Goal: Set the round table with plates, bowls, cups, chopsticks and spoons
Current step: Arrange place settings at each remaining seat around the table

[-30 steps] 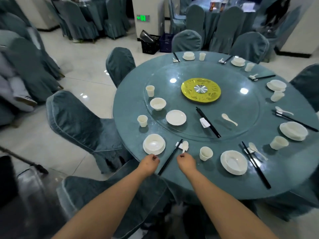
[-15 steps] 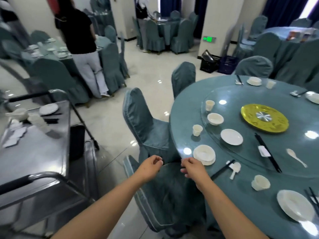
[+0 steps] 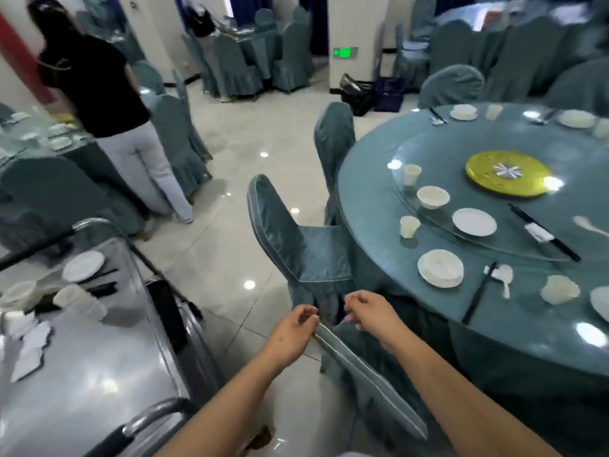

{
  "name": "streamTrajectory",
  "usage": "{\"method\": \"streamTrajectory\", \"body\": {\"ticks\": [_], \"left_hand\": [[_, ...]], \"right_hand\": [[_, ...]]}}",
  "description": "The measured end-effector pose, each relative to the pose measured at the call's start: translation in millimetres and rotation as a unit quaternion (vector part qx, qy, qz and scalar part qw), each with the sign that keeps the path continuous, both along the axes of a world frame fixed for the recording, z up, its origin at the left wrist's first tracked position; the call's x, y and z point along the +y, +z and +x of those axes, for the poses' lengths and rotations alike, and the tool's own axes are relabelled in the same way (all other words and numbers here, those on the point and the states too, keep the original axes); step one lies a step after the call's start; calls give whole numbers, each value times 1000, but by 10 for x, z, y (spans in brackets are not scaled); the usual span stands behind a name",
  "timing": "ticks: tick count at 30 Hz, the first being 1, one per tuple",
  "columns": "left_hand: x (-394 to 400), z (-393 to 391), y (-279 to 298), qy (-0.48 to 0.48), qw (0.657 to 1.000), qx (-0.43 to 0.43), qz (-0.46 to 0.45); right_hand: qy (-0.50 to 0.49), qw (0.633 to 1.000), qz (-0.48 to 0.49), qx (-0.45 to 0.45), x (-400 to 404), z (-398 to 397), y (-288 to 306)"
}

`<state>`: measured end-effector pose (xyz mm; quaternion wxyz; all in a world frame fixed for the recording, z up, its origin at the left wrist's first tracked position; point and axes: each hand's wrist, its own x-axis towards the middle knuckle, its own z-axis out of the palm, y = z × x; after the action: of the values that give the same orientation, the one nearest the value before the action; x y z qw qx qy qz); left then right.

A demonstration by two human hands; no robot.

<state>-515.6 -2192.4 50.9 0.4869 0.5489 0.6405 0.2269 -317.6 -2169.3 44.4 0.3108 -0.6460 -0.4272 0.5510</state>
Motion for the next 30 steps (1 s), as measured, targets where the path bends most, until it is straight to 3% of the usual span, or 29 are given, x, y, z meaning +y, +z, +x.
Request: {"method": "streamTrajectory", "body": {"ticks": [5,11,25,30], "left_hand": [[319,-193,108,-83,997,3,-1],[962,130,276,-160,987,-6,6],[2167,260,233,-108,985,-123,-53],[2682,443,234,-155,978,-119,-68]], "right_hand": [[-78,997,-2,3,-71,-145,141],[-174,985,14,7,114,172,308],[-295,953,24,60,614,418,335],[-357,931,45,54,872,473,398]]}}
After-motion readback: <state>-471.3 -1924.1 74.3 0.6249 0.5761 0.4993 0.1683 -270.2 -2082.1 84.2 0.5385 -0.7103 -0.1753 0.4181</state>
